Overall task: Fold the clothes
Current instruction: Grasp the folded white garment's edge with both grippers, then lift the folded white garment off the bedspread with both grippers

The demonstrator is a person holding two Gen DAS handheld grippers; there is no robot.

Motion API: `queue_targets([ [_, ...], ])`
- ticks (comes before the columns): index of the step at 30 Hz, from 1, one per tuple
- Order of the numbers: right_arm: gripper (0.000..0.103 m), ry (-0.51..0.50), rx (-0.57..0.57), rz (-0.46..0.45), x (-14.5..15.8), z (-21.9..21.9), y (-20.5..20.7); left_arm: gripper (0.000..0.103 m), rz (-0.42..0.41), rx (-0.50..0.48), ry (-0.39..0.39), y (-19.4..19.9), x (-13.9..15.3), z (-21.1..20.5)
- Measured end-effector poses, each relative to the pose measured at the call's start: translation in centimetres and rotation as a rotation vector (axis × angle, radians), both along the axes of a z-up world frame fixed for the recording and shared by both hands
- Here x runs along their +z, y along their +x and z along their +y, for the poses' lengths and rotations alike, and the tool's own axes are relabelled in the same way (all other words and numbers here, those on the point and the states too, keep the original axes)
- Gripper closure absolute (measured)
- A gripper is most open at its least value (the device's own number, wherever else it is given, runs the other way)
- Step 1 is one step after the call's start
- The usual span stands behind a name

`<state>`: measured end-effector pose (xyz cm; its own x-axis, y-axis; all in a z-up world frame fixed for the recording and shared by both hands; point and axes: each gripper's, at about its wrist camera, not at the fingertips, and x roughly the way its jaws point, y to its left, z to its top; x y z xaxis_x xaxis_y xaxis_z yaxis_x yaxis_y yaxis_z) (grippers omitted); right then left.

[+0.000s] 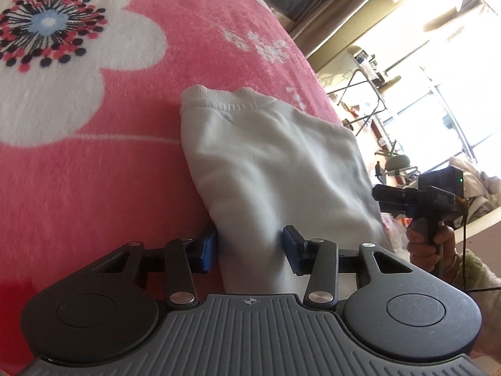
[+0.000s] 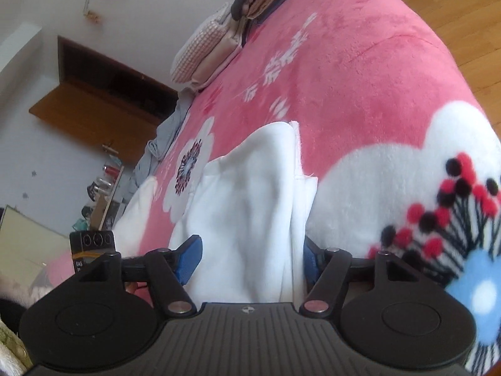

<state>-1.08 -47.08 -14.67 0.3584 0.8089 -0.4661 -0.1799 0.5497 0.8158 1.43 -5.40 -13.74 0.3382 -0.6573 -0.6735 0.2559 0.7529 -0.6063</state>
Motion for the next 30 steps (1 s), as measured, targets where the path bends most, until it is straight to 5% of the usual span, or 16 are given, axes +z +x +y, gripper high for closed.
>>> queue_targets([
  [4, 0.056, 0.039, 0.005, 0.024, -1.0, 0.2, 2.1, 0.053, 0.057, 0.053, -0.029, 1.0, -0.2, -0.4],
  [11, 0.060, 0.084, 0.022, 0.012, -1.6, -0.2, 1.8, 0.053, 0.157, -0.082, -0.065, -0.2, -0.6, 1.7],
  [15, 0.060, 0.093, 0.027, 0.014, -1.8, 0.1, 2.1, 0.049, 0.216, -0.022, -0.151, 0.8, -1.7, 1.5],
  [25, 0.061, 0.144, 0.000, 0.009, -2.5, -1.4, 1.4, 0.050, 0.239, 0.086, -0.248, 4.6, -2.5, 0.8],
  [30, 0.061, 0.171, -0.009, 0.008, -2.8, -1.2, 1.7, 0.050, 0.183, 0.089, -0.225, 5.9, -1.8, -0.1],
])
